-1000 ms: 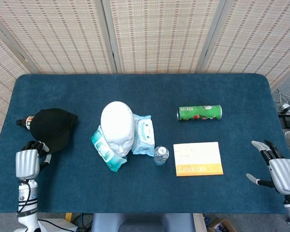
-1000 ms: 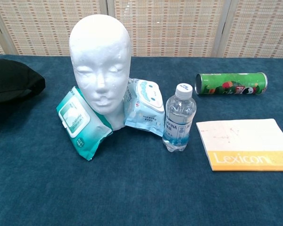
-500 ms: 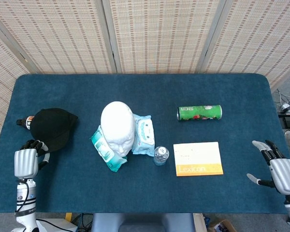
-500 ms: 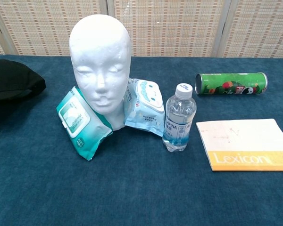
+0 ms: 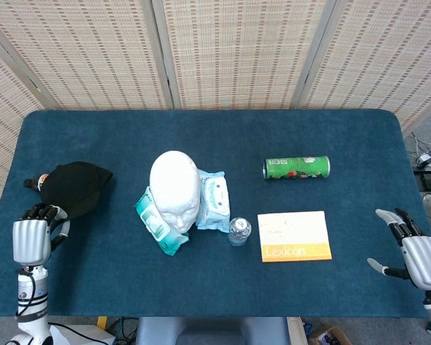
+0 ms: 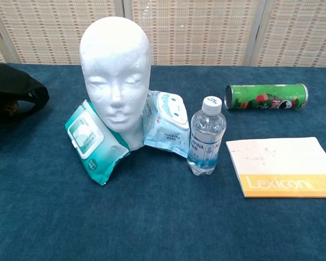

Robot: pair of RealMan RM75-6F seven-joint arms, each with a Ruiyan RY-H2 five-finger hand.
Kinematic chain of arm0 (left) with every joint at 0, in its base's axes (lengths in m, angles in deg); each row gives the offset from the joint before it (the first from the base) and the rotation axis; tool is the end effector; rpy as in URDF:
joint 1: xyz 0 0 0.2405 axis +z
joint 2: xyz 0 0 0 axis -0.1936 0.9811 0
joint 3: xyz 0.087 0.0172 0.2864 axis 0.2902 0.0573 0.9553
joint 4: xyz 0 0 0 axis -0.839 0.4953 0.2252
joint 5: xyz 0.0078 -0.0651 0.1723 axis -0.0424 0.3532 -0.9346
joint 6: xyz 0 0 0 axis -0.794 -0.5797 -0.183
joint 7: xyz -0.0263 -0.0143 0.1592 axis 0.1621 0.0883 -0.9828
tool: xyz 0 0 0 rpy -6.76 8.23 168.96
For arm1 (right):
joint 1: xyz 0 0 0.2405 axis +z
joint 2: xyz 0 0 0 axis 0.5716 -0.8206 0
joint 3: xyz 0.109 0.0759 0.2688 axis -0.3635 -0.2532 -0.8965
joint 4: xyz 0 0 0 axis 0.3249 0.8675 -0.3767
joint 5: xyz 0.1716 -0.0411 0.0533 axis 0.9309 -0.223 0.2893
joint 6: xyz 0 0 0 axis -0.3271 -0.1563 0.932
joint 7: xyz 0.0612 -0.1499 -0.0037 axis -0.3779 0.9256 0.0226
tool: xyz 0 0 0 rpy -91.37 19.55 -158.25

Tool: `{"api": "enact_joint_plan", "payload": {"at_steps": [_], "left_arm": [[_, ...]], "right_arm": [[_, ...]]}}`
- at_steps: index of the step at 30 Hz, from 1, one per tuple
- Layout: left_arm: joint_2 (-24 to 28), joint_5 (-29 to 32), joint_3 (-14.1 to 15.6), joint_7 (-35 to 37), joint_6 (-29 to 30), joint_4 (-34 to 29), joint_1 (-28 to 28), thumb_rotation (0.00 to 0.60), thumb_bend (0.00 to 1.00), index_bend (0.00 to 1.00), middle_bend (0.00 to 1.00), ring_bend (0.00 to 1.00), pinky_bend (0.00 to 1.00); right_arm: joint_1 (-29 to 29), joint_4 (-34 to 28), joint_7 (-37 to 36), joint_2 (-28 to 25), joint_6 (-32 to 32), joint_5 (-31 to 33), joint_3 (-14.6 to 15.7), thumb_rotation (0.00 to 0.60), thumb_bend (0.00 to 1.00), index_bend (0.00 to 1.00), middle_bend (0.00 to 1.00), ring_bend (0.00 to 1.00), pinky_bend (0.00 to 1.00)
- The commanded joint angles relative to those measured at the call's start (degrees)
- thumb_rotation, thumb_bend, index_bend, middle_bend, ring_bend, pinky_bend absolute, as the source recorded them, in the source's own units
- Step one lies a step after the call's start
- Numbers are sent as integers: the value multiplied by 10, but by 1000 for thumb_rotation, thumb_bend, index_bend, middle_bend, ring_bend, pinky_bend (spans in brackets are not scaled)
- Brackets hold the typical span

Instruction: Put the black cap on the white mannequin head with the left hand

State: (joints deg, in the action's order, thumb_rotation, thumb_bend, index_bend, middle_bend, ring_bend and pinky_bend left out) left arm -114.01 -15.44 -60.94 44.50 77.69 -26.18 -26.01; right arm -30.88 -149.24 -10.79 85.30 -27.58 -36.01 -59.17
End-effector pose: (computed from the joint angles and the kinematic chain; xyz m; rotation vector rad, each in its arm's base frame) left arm -0.3327 0.2764 0.1014 -1.1943 -0.5385 -1.1303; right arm -0.3417 -0.1884 0.2218 1.4292 -0.9783 0.9384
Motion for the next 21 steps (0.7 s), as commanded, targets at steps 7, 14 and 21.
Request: {"api": "enact_joint_plan", "payload": {"at_steps": [7, 14, 21], "left_arm": [[9, -33, -4, 6, 55, 19, -10, 600, 456, 705, 642, 422, 548], [36, -49, -14, -8, 80, -2, -21, 600, 469, 719, 662, 435, 559], [67, -64, -24, -39, 96, -44, -35, 600, 472, 728, 672, 441, 565]], "right_arm": [[0, -1, 1, 0, -1, 0, 0, 600, 0, 129, 187, 79, 337], [-1, -1, 1, 0, -2, -2, 0, 600, 0, 129, 188, 79, 337], [-2, -1, -1, -1, -3, -3, 1, 600, 0, 129, 188, 79, 337]]}}
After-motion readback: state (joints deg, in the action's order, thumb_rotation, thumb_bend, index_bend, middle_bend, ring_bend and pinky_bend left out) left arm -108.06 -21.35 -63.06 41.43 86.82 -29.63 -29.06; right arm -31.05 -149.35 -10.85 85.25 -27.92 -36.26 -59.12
